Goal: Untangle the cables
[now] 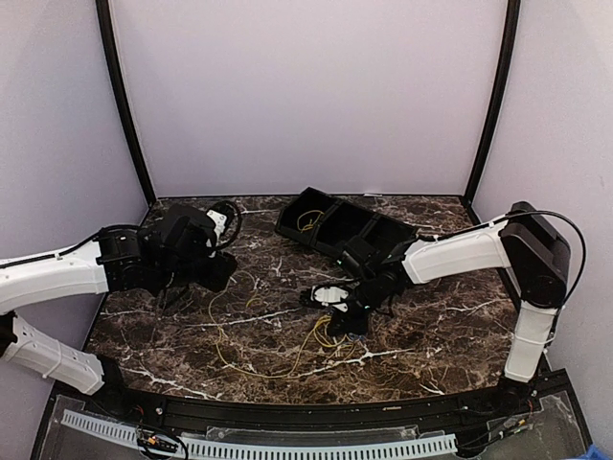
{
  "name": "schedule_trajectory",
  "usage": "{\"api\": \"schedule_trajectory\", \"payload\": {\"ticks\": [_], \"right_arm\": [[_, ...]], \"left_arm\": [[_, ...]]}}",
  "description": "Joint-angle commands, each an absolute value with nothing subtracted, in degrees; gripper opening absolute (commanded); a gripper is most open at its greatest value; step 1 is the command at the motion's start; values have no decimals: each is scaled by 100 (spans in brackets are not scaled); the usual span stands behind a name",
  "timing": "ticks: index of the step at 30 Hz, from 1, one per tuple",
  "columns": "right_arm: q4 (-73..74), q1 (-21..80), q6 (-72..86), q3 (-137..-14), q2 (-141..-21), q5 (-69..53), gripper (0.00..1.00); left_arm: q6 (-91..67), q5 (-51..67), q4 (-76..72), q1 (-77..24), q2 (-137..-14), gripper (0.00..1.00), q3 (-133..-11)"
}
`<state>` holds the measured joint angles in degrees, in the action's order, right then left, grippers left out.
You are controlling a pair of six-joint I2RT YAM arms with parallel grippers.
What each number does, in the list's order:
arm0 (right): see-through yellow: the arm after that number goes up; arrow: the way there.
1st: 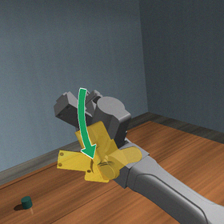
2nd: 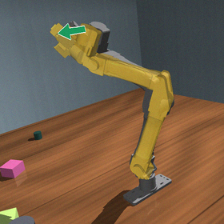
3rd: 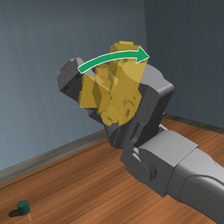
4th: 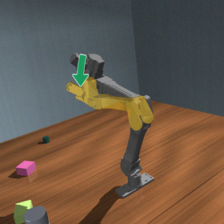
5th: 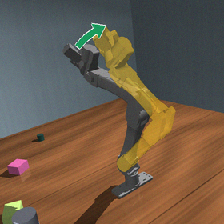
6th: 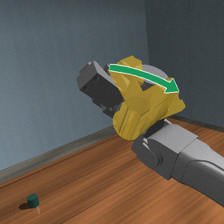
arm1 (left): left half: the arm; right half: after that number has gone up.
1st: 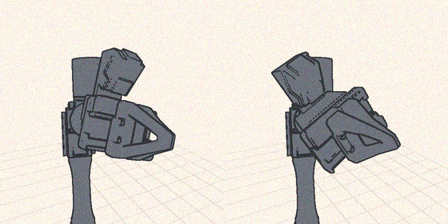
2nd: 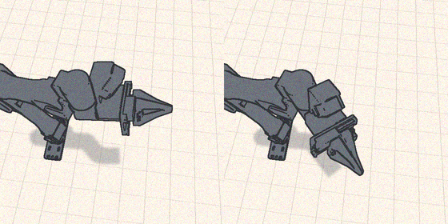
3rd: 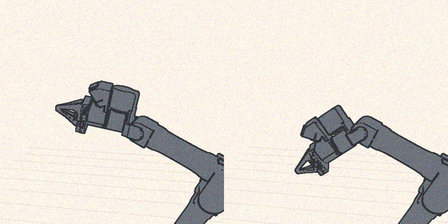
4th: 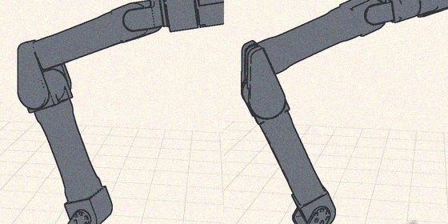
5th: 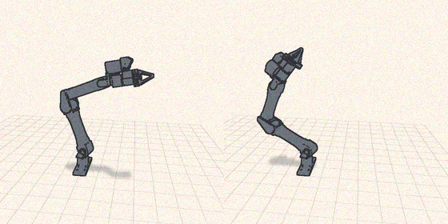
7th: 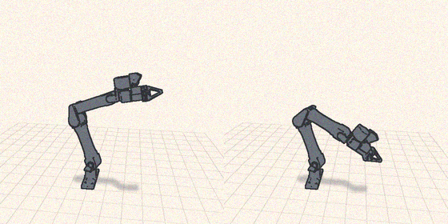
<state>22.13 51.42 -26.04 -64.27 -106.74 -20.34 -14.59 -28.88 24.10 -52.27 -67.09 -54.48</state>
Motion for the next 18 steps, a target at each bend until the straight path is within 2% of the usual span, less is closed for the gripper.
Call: {"api": "schedule_trajectory", "payload": {"ticks": [1,4,8,13,18], "right_arm": [[2245,5098,-2587,-6532,-10462,-1902,9],[2216,5074,-2605,-6523,-10332,-1789,9],[2191,5016,-2578,-6509,-10198,-1759,9],[2160,5001,-2551,-6478,-10116,-1783,9],[2125,4993,-2540,-6456,-10087,-1789,9]], "left_arm": [[-1863,-1480,2165,-5202,-6558,53,-5416],[-1852,-128,835,-5203,-6150,58,-4700],[-2369,859,-873,-5202,-6139,61,-3765],[-2897,1289,-1818,-5320,-6985,61,-3525],[-2680,1295,-2574,-5559,-7904,61,-3558]]}}
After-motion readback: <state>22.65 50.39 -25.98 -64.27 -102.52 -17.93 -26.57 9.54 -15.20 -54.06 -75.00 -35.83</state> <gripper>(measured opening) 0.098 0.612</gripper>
